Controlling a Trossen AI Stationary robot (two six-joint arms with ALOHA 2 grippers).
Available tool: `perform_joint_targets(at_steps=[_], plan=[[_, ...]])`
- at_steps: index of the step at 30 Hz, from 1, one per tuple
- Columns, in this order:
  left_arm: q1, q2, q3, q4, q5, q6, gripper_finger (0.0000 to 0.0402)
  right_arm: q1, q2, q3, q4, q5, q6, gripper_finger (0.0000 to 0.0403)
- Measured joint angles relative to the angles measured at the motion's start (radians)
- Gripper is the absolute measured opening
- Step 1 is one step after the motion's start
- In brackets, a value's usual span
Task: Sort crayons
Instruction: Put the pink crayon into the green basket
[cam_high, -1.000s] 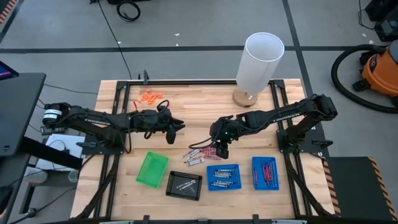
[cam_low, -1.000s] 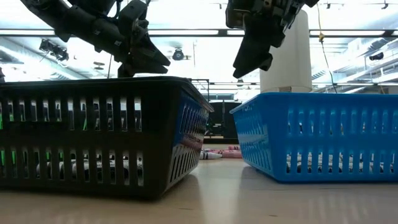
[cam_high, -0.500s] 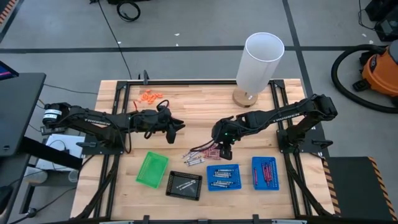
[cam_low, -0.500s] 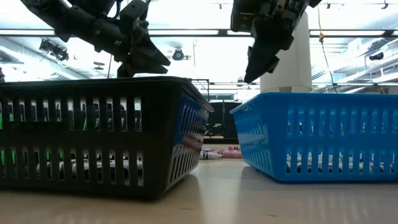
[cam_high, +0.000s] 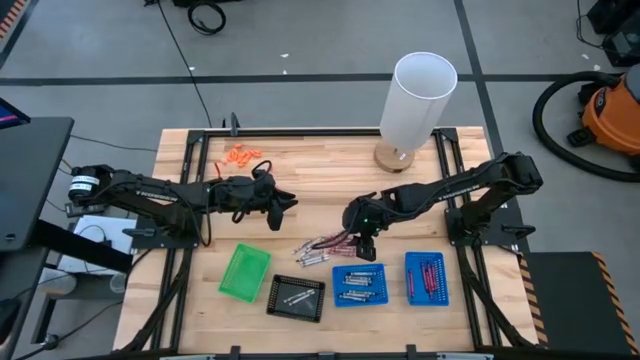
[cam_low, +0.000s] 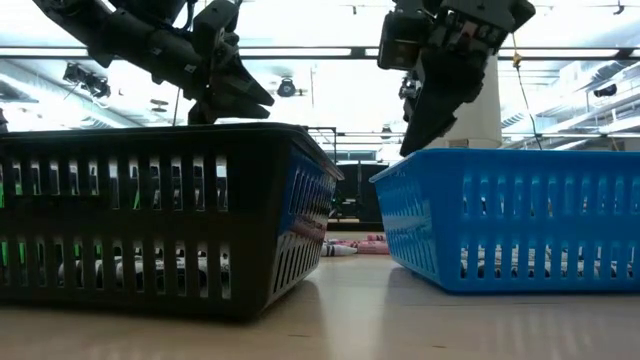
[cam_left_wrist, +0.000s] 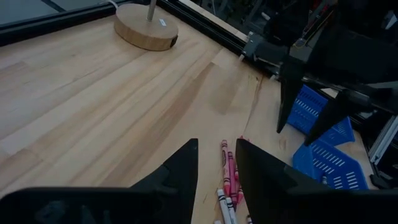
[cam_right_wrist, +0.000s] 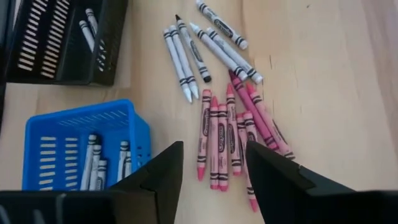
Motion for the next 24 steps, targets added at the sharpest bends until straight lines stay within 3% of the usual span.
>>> perform_joint_targets(at_steps=[8,24], plan=[[0.002,0.000,0.000,0.000,0.000,0.009,0.0117,0.036,0.006,-0.003,0.023,0.106,-0.002,0.0208],[0.003,0.000,0.001,-0.009,0.015,0.053,0.0117,0.025,0.162,0.029,0.066,0.163,-0.047,0.0206]])
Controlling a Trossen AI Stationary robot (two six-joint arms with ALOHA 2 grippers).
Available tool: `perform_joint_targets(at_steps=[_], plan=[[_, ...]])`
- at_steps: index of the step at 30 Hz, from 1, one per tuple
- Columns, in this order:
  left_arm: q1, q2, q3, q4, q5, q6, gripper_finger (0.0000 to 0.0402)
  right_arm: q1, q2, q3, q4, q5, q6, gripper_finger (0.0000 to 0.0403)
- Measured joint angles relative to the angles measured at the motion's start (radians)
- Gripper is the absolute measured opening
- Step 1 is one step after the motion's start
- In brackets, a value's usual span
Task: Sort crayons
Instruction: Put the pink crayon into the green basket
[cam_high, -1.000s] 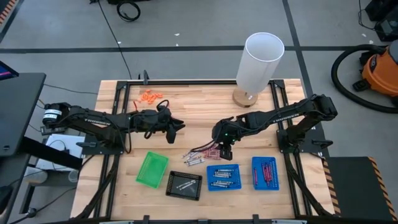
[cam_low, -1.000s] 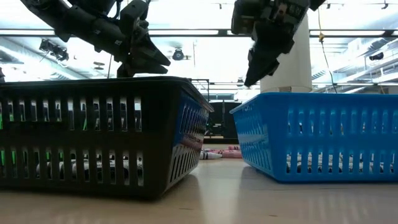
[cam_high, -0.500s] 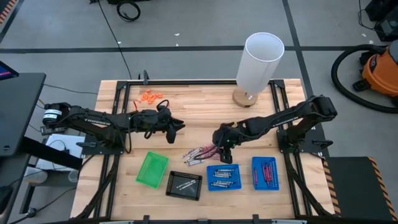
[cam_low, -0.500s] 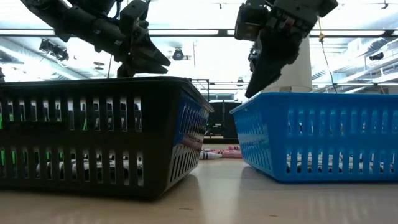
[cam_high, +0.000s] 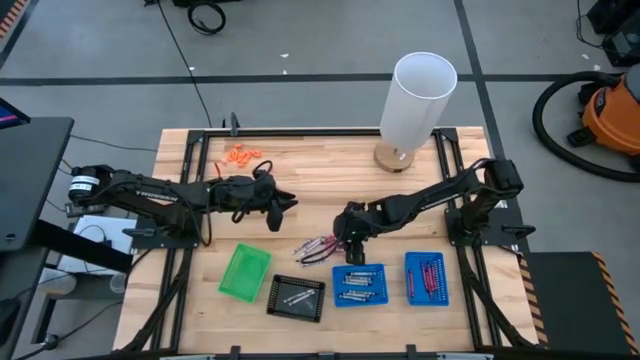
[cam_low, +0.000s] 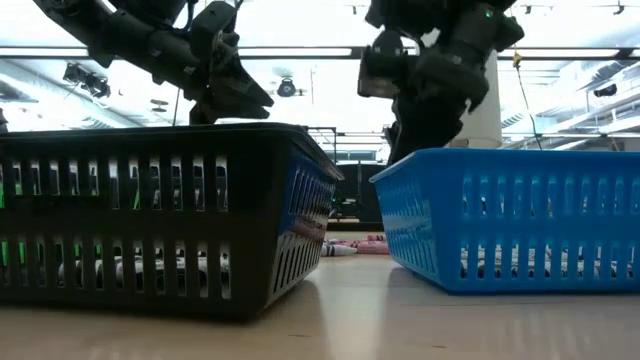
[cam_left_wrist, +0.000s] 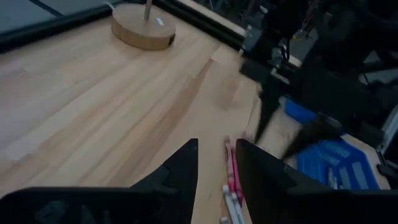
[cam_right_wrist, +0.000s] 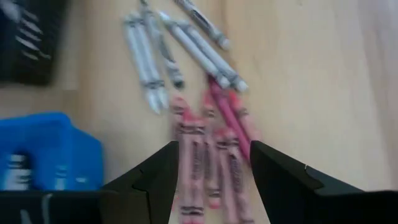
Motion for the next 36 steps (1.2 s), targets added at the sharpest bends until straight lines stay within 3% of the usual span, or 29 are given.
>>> perform_joint_targets(at_steps=[8,19,36], plan=[[-0.001,0.000,0.000,-0.055,0.054,-0.007,0.0117,-0.033,-0.002,-0.002,-0.190,0.027,-0.046,0.0205],[-0.001,0.000,0.000,-0.055,0.053,0.000,0.0117,-0.046,0.000,-0.094,-0.064,-0.053,-0.064,0.0169],[-0.001,0.000,0.000,-0.055,0.053,-0.008,0.0117,-0.070,0.000,-0.149,0.009,-0.079,0.007,0.0130]])
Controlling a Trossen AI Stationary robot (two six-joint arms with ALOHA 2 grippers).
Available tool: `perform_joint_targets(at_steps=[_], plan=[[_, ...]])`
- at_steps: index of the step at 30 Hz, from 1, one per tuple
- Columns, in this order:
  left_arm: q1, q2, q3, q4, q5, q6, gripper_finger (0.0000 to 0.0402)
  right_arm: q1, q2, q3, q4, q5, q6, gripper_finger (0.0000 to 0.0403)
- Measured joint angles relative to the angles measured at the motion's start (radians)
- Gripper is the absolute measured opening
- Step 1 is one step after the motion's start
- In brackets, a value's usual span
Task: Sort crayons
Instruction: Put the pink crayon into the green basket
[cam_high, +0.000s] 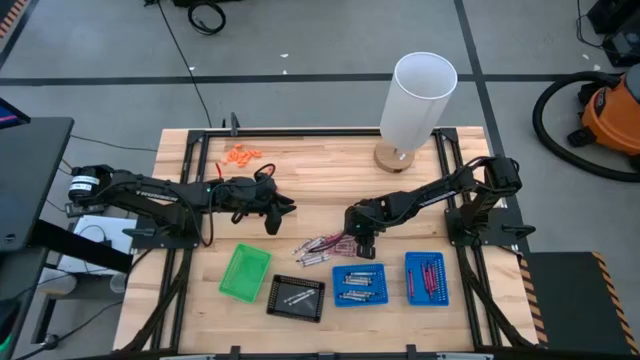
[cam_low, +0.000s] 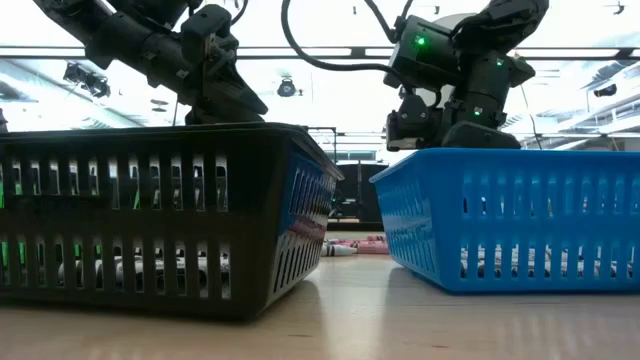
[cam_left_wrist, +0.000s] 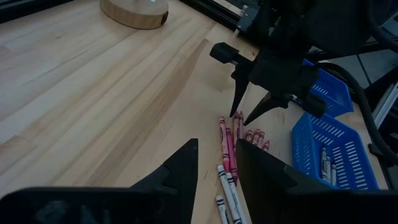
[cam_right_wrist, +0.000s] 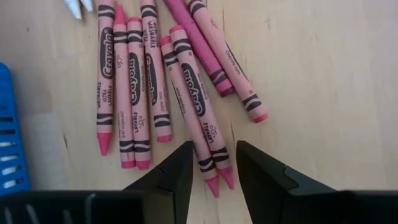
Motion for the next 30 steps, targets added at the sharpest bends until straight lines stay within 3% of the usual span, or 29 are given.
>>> perform_joint_targets(at_steps=[18,30], plan=[[0.000,0.000,0.000,0.000,0.000,0.001,0.0117,-0.071,-0.008,0.000,0.022,-0.082,0.090,0.0130],[0.000,0.000,0.000,-0.001,0.000,0.008,0.0117,-0.070,-0.008,0.000,0.021,-0.023,0.052,0.0130]])
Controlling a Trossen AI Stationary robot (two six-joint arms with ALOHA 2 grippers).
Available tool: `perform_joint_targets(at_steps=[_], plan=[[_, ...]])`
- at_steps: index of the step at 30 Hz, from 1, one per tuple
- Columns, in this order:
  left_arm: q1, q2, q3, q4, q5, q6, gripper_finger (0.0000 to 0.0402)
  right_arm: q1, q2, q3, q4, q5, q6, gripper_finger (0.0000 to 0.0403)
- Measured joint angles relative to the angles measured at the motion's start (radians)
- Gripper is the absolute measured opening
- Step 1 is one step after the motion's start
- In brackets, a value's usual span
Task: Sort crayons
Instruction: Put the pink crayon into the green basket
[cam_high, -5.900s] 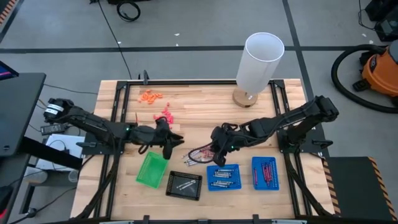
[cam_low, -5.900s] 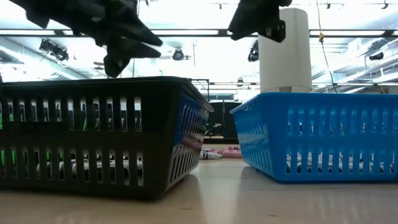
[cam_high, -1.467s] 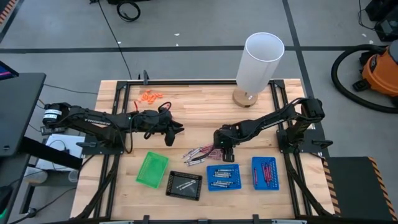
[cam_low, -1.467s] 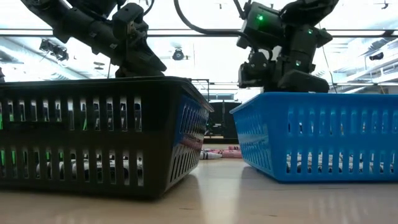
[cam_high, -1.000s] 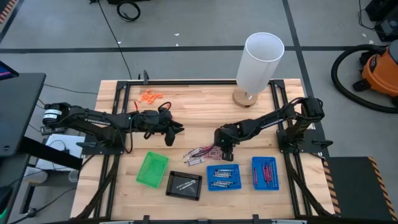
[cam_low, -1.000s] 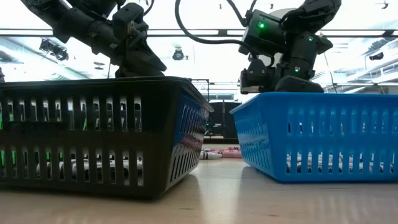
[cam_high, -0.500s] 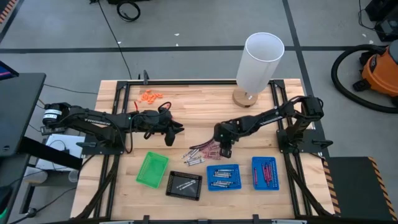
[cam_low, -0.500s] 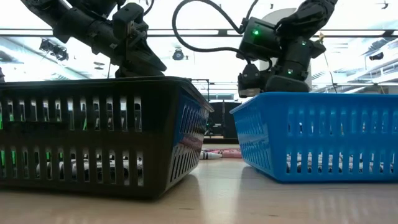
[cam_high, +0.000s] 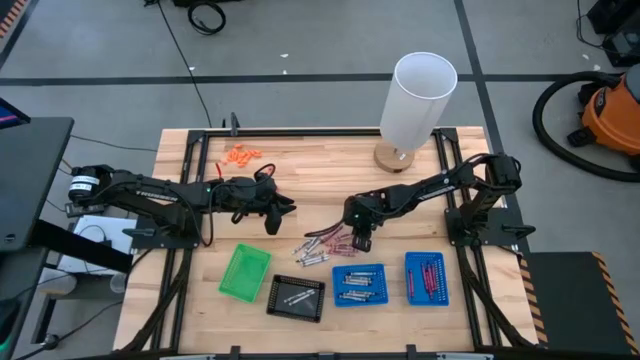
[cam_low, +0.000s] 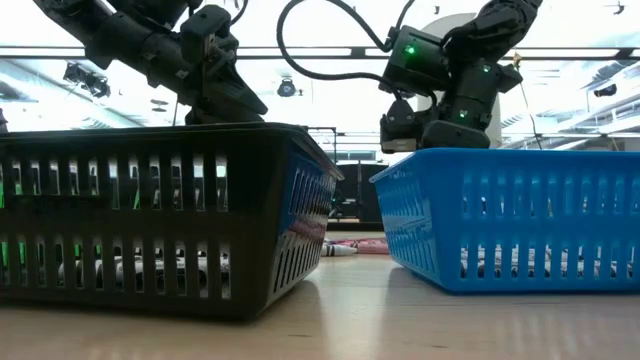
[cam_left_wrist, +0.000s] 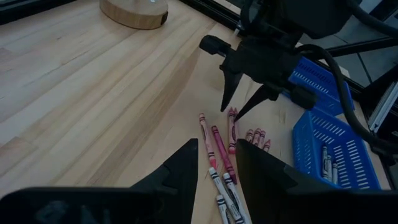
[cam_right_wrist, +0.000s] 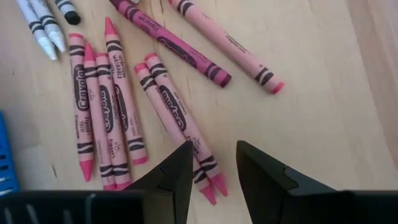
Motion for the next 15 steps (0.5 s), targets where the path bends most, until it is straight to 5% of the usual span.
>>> perform_joint_targets(at_steps=[15], plan=[[0.000,0.000,0.000,0.000,0.000,-0.001,0.0117,0.005,-0.002,-0.043,0.028,0.029,-0.074,0.0129]])
